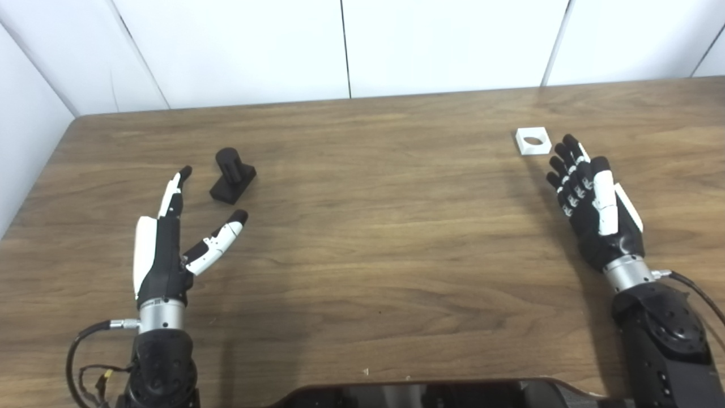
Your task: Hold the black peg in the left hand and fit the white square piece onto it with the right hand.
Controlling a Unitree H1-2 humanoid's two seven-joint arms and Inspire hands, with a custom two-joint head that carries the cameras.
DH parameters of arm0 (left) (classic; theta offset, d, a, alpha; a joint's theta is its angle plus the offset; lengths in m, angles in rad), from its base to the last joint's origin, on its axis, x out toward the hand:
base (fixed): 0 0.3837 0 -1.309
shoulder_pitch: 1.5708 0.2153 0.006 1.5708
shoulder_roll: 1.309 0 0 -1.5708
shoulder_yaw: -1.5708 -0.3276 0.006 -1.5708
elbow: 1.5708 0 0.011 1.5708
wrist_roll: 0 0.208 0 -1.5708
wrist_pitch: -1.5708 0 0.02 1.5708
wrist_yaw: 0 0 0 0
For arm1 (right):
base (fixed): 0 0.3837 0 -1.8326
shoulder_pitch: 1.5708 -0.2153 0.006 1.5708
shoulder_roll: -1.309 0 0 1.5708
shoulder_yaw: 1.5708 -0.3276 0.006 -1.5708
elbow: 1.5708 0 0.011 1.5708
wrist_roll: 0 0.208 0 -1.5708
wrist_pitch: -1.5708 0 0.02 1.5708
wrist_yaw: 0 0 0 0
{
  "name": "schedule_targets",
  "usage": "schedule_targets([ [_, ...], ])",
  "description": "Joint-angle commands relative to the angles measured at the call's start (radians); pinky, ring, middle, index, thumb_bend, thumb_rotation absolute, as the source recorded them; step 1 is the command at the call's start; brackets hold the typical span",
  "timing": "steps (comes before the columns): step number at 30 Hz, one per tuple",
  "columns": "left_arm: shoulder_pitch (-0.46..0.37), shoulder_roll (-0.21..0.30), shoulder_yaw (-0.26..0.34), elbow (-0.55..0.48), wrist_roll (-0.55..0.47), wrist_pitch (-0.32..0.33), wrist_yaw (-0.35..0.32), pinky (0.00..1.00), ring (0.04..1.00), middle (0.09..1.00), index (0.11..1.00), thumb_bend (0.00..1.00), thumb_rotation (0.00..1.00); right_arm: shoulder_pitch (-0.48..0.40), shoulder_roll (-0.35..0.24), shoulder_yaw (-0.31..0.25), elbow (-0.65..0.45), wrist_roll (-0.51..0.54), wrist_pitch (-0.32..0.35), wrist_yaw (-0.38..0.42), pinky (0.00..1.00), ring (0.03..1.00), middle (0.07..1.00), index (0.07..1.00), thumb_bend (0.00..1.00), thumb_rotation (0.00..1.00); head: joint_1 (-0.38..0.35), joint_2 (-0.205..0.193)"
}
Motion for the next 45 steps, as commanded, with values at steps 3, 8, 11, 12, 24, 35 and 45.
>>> schedule_targets([
  [3,-0.047,0.023,-0.015,0.017,0.105,-0.031,0.052,1.00,1.000,1.000,0.915,0.74,0.38,0.025,0.000,0.005,0.047,-0.001,-0.018,0.012,1.00,1.000,1.000,1.000,0.57,1.00,0.000,-0.003],
  [8,-0.073,0.034,-0.033,0.085,0.224,-0.046,0.120,1.00,1.000,1.000,0.878,0.77,0.34,0.026,0.003,0.006,0.048,0.007,-0.022,0.018,1.00,1.000,1.000,1.000,0.57,1.00,-0.006,-0.007],
  [11,-0.086,0.040,-0.040,0.115,0.269,-0.044,0.140,1.00,1.000,1.000,0.863,0.78,0.34,0.028,0.004,0.005,0.049,0.011,-0.024,0.019,1.00,1.000,1.000,1.000,0.57,1.00,-0.007,-0.012],
  [12,-0.091,0.042,-0.043,0.125,0.283,-0.040,0.145,1.00,1.000,1.000,0.861,0.78,0.35,0.030,0.004,0.004,0.049,0.014,-0.023,0.020,1.00,1.000,1.000,1.000,0.57,1.00,-0.007,-0.013],
  [24,-0.156,0.060,-0.056,0.221,0.368,-0.015,0.167,1.00,1.000,1.000,0.829,0.81,0.37,0.036,0.008,-0.002,0.059,0.020,-0.037,0.027,1.00,1.000,1.000,1.000,0.56,1.00,-0.002,-0.028],
  [35,-0.233,0.073,-0.075,0.298,0.389,0.056,0.141,1.00,1.000,1.000,0.825,0.80,0.39,0.032,0.016,-0.007,0.078,0.023,-0.051,0.031,1.00,1.000,1.000,1.000,0.54,1.00,-0.005,-0.043],
  [45,-0.297,0.104,-0.100,0.388,0.383,0.077,0.140,1.00,1.000,1.000,0.822,0.79,0.40,0.040,0.016,-0.004,0.076,0.012,-0.061,0.029,1.00,1.000,1.000,1.000,0.55,1.00,-0.012,-0.048],
])
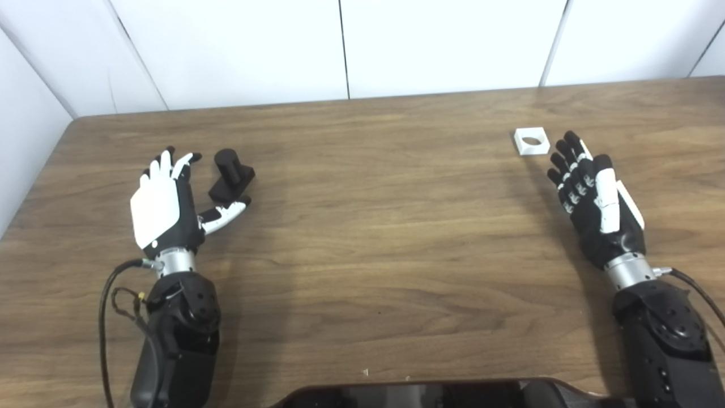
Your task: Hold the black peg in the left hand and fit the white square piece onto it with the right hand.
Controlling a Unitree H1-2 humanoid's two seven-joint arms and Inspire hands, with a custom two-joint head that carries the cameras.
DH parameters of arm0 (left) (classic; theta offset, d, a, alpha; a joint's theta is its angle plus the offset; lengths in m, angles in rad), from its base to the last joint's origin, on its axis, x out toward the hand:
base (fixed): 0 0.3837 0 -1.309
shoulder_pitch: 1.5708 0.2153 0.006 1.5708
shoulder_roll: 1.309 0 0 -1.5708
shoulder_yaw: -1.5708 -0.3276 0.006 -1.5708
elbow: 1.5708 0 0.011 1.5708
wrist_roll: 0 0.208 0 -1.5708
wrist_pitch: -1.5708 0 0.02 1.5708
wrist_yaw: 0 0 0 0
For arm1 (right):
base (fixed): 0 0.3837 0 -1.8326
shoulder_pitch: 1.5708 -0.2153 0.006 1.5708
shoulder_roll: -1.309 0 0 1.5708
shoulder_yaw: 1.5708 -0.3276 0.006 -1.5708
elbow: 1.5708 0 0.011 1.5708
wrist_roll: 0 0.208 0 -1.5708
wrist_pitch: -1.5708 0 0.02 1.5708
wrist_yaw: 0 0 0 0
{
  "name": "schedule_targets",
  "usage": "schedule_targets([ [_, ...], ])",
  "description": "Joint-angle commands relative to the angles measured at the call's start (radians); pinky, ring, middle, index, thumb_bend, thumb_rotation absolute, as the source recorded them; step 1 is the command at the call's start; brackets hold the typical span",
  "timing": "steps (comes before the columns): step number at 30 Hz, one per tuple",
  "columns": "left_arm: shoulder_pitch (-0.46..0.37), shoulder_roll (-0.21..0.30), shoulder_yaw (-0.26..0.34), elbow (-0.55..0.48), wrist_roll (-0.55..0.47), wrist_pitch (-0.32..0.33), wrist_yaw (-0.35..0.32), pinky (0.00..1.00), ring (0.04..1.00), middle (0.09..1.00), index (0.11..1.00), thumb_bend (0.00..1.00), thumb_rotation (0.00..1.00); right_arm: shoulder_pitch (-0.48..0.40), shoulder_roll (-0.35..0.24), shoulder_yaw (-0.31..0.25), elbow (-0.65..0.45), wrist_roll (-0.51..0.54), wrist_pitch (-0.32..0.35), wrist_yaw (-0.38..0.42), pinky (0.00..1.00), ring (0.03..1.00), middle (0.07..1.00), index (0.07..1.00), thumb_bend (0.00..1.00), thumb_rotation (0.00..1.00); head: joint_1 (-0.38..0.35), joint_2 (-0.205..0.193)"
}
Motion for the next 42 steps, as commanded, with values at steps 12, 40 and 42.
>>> schedule_targets([
  [12,-0.103,0.065,-0.037,0.053,0.007,0.039,-0.028,1.00,1.000,0.995,0.789,0.80,0.43,0.047,0.017,0.000,0.065,0.023,-0.034,0.021,1.00,1.000,1.000,1.000,0.55,1.00,-0.001,-0.008],
  [40,-0.188,0.086,-0.095,0.185,-0.010,0.092,-0.076,1.00,1.000,0.965,0.764,0.80,0.46,0.056,0.022,-0.004,0.075,0.025,-0.056,0.020,1.00,1.000,1.000,1.000,0.55,1.00,-0.016,-0.015],
  [42,-0.188,0.086,-0.097,0.189,-0.011,0.091,-0.075,1.00,1.000,0.959,0.757,0.80,0.46,0.057,0.022,-0.004,0.074,0.024,-0.057,0.018,1.00,1.000,1.000,1.000,0.55,1.00,-0.016,-0.014],
])
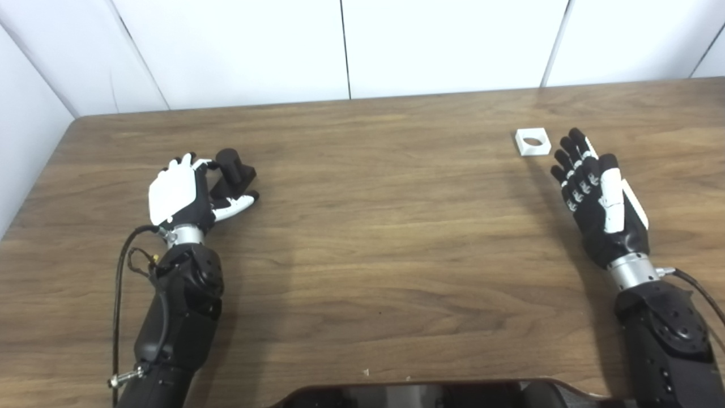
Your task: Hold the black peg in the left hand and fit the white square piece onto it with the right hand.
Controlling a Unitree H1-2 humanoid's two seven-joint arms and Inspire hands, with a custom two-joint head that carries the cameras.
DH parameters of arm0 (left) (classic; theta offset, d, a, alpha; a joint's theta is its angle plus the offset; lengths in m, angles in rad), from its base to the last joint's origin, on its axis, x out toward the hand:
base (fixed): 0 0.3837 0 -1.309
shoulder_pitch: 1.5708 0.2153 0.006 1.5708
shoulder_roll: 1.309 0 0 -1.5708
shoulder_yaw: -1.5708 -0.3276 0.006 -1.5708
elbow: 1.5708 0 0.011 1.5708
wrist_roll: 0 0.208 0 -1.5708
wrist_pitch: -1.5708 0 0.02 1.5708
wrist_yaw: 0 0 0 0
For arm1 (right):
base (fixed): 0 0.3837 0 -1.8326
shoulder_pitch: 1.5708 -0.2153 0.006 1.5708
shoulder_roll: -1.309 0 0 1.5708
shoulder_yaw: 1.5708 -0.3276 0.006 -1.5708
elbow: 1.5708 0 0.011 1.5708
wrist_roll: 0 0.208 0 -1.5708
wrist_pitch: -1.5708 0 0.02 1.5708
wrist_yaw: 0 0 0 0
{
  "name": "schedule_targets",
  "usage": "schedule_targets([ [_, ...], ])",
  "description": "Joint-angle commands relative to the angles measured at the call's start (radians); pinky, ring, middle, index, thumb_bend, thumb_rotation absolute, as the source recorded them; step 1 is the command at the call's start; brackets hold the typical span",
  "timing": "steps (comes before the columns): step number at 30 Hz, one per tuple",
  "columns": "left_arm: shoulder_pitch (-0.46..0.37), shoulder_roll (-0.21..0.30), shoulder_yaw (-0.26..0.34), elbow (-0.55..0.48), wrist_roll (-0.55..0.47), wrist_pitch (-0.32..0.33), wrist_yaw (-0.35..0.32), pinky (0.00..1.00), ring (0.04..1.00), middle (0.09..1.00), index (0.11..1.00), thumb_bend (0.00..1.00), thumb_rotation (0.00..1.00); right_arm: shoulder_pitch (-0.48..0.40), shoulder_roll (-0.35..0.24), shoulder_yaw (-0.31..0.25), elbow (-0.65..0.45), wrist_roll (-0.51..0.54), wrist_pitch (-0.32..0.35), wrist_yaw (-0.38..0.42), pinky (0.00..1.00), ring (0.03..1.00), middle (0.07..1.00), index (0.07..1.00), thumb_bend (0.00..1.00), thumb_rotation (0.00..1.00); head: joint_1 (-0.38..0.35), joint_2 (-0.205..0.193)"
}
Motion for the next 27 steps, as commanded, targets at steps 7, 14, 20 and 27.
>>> schedule_targets([
  [7,-0.050,0.029,-0.014,-0.003,-0.002,0.001,0.007,1.00,1.000,0.944,0.726,0.79,0.41,0.058,0.022,-0.001,0.068,0.015,-0.030,0.011,1.00,1.000,1.000,1.000,0.55,1.00,0.001,0.002],
  [14,-0.045,0.038,-0.029,-0.005,0.000,0.009,0.001,1.00,1.000,0.933,0.694,0.78,0.39,0.059,0.020,0.005,0.068,0.008,-0.030,0.010,1.00,1.000,1.000,1.000,0.55,1.00,0.003,0.001],
  [20,-0.045,0.040,-0.033,0.001,0.000,0.006,0.010,1.00,1.000,0.920,0.674,0.78,0.37,0.060,0.020,0.004,0.071,0.004,-0.034,0.009,1.00,1.000,1.000,1.000,0.54,1.00,0.001,0.000],
  [27,-0.045,0.036,-0.028,0.003,-0.016,-0.010,0.031,1.00,1.000,0.902,0.640,0.75,0.31,0.065,0.016,0.004,0.071,0.005,-0.031,0.011,1.00,1.000,1.000,1.000,0.54,1.00,0.004,-0.001],
])
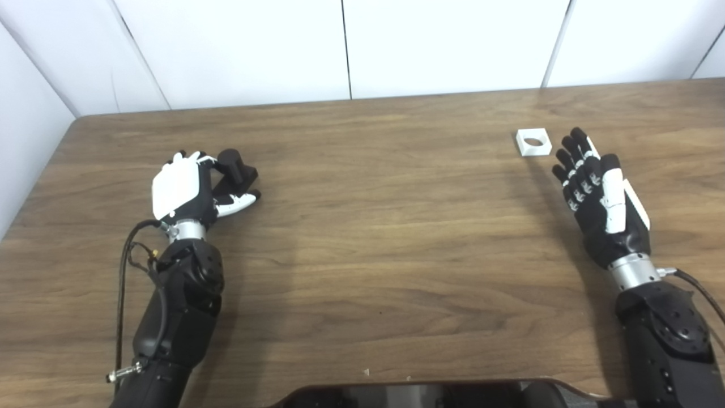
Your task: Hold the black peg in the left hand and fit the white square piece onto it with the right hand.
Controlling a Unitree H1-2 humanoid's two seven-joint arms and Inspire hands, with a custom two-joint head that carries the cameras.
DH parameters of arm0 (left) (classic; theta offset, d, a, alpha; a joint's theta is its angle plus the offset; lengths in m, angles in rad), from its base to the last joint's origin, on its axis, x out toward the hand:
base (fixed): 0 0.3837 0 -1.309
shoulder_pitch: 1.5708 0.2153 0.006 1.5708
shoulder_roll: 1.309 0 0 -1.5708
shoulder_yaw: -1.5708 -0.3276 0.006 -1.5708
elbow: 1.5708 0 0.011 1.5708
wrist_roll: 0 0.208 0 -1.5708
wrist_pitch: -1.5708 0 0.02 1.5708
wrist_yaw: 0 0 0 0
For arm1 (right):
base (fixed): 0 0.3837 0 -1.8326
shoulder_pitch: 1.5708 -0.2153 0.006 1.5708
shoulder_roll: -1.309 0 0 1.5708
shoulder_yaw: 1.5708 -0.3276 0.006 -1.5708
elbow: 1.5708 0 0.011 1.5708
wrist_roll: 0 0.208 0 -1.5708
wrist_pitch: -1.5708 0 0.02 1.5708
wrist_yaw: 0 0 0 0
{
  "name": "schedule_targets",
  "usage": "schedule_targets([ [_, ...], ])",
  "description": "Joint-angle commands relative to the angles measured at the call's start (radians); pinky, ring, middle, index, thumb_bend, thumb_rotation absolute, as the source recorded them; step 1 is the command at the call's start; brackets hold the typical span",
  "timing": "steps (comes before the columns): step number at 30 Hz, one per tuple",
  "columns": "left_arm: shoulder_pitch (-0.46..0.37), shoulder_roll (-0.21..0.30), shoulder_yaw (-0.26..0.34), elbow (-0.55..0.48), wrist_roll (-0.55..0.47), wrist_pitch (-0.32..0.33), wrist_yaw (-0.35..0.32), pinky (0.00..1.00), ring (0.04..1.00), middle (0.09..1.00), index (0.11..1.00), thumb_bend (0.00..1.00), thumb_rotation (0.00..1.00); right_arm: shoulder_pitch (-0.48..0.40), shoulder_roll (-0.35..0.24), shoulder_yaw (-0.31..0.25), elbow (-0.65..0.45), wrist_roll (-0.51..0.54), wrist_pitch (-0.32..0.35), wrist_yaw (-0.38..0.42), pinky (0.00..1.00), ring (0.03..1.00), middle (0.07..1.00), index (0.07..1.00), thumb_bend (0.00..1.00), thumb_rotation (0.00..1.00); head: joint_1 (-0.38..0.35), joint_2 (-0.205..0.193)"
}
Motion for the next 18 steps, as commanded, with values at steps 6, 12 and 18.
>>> schedule_targets([
  [6,-0.030,0.015,0.012,0.023,-0.025,-0.045,0.066,1.00,1.000,0.888,0.609,0.73,0.19,0.063,0.016,0.005,0.078,0.005,-0.033,0.013,1.00,1.000,1.000,1.000,0.55,1.00,0.001,-0.002],
  [12,-0.026,0.013,0.010,0.020,-0.043,-0.048,0.083,1.00,0.999,0.880,0.524,0.59,0.09,0.066,0.013,0.006,0.074,0.005,-0.027,0.014,1.00,1.000,1.000,1.000,0.56,1.00,0.001,-0.004],
  [18,-0.023,0.006,0.016,0.019,-0.062,-0.059,0.094,1.00,0.999,0.879,0.491,0.52,0.06,0.068,0.011,0.004,0.069,0.010,-0.023,0.015,1.00,1.000,1.000,1.000,0.56,1.00,0.000,-0.004],
])
